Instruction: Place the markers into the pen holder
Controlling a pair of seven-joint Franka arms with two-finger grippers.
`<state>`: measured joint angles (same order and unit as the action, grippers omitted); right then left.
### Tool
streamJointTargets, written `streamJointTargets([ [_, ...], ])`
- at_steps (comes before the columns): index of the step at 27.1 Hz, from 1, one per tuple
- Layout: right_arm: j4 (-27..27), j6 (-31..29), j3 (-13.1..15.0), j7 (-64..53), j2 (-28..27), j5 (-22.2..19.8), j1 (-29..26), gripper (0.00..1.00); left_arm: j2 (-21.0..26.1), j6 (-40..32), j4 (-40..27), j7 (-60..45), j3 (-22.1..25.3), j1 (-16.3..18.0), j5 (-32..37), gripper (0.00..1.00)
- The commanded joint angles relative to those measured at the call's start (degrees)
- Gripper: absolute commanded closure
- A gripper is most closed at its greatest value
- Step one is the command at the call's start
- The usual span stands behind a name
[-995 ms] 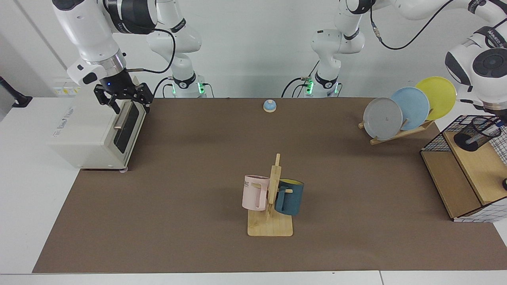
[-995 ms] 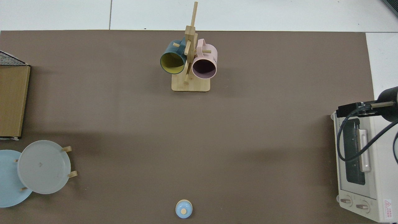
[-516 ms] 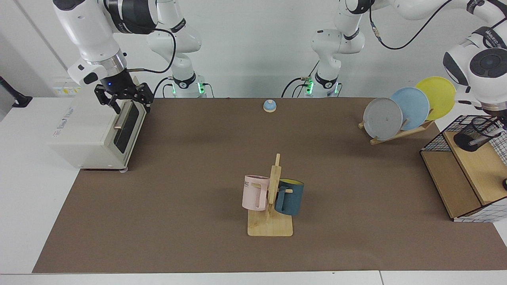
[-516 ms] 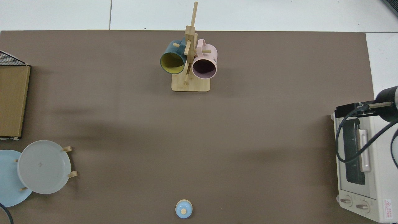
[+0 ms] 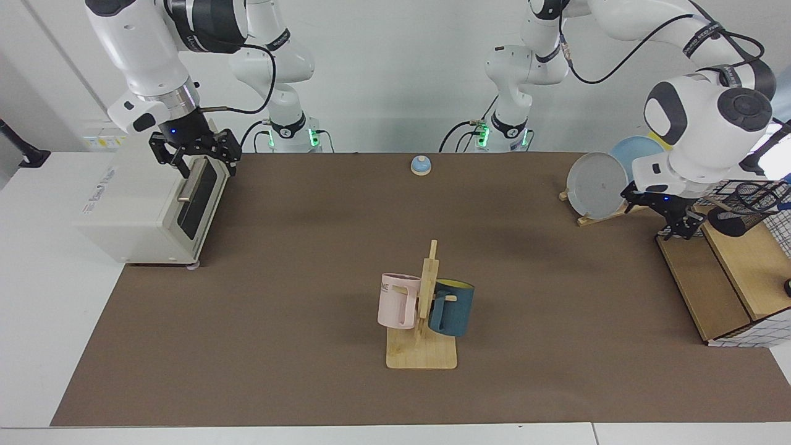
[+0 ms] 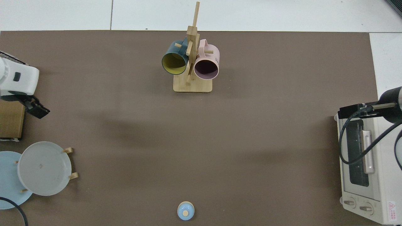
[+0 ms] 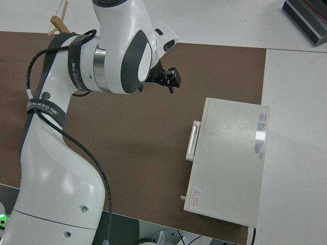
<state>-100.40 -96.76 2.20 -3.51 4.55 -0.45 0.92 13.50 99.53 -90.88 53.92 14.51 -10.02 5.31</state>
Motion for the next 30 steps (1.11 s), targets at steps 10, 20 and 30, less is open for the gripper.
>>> streamJointTargets([
  [10, -1.6, -1.4, -0.3, -1.9, 1.3, 0.1, -0.5, 0.0, -3.9, -3.4, 0.8, -31.9, -11.4, 5.2, -4.5, 0.0],
  [20, -1.6, -1.4, -0.4, -1.9, 1.3, 0.1, -0.5, 0.0, -10.3, -7.3, 1.5, -46.5, -12.4, 7.6, -5.0, 0.0],
  [30, -1.6, -1.4, -0.3, -1.9, 1.2, 0.1, -0.5, 0.0, -15.4, -12.0, -0.6, -51.5, -12.0, 6.8, -5.0, 0.0],
])
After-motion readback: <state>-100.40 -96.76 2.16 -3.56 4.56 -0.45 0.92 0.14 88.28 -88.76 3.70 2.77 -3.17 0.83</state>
